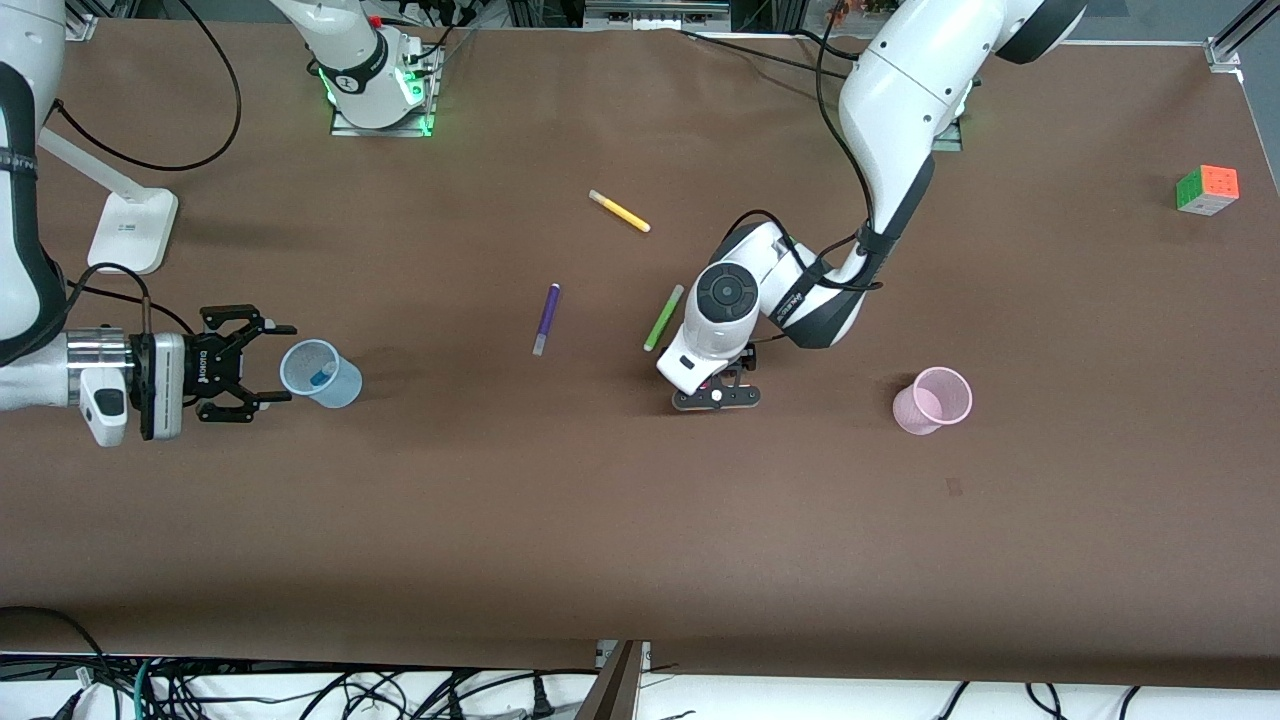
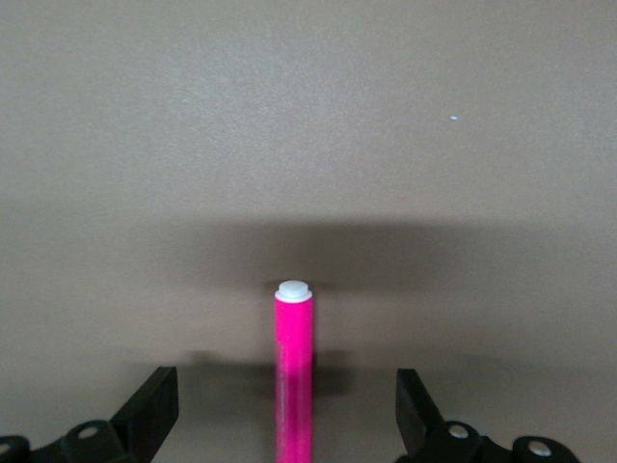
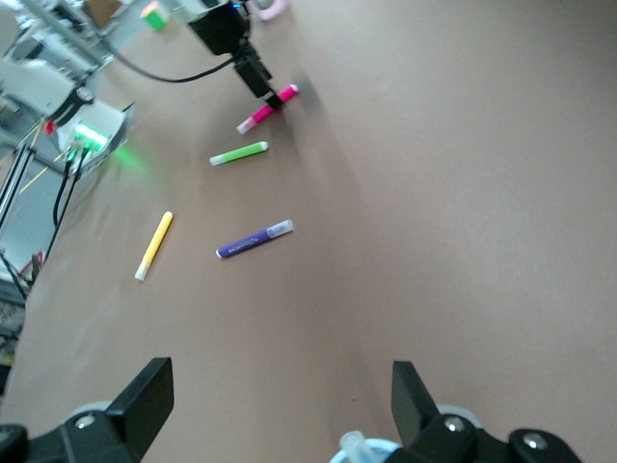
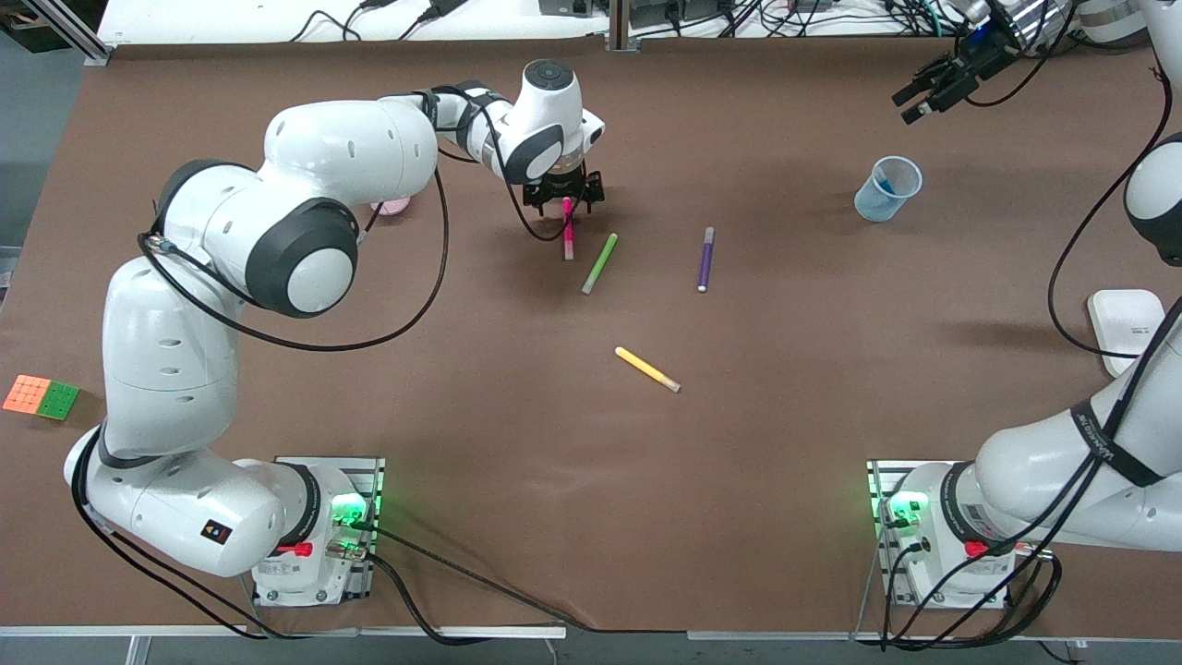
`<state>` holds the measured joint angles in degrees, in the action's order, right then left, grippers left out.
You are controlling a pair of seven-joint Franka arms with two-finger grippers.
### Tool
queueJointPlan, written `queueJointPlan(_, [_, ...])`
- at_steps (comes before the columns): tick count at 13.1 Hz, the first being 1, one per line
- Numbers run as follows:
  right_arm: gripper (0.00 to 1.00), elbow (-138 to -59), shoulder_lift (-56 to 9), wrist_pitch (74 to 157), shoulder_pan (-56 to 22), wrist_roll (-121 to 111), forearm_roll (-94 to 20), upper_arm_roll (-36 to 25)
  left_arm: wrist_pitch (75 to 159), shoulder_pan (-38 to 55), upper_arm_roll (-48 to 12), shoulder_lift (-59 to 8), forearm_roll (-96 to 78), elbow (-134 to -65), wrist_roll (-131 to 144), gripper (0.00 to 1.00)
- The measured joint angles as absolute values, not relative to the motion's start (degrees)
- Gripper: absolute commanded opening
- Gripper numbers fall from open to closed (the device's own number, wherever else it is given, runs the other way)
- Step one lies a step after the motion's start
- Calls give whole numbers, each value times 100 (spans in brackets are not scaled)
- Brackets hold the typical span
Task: Place pink and blue markers in matching cups
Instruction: 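Drop the blue marker into the blue cup while the left gripper lifts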
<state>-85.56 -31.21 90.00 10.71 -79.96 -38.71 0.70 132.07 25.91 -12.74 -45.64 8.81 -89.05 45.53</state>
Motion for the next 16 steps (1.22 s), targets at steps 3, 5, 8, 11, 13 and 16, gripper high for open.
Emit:
queueJointPlan(3, [100,-8131,-3012,9000,896,-6088,-3327,78,13511,2619,-1273,-4730,886,-8904,4669,47])
queueJointPlan(5, [100,-7915,-3005,8959,822,-5112,-3151,78,13546,2618,-1260,-4751,888,-8894,4699,15])
queueJointPlan(8, [100,-7730,-2993,8929,768,-3816,-2757,100,13544,2608,-1236,-4728,888,-8841,4707,0])
queueJointPlan(11, [100,-7502,-2825,8744,456,-2338,-2234,161,13537,2603,-1221,-4707,888,-8826,4828,0])
queueJointPlan(13, [100,-7348,-2716,8533,226,-1420,-1890,169,13465,2556,-1211,-4655,888,-8771,4961,0])
queueJointPlan(16, [100,-7150,-2614,8297,-22,-253,-1492,172,12443,2171,-1245,-4146,888,-8582,4647,0])
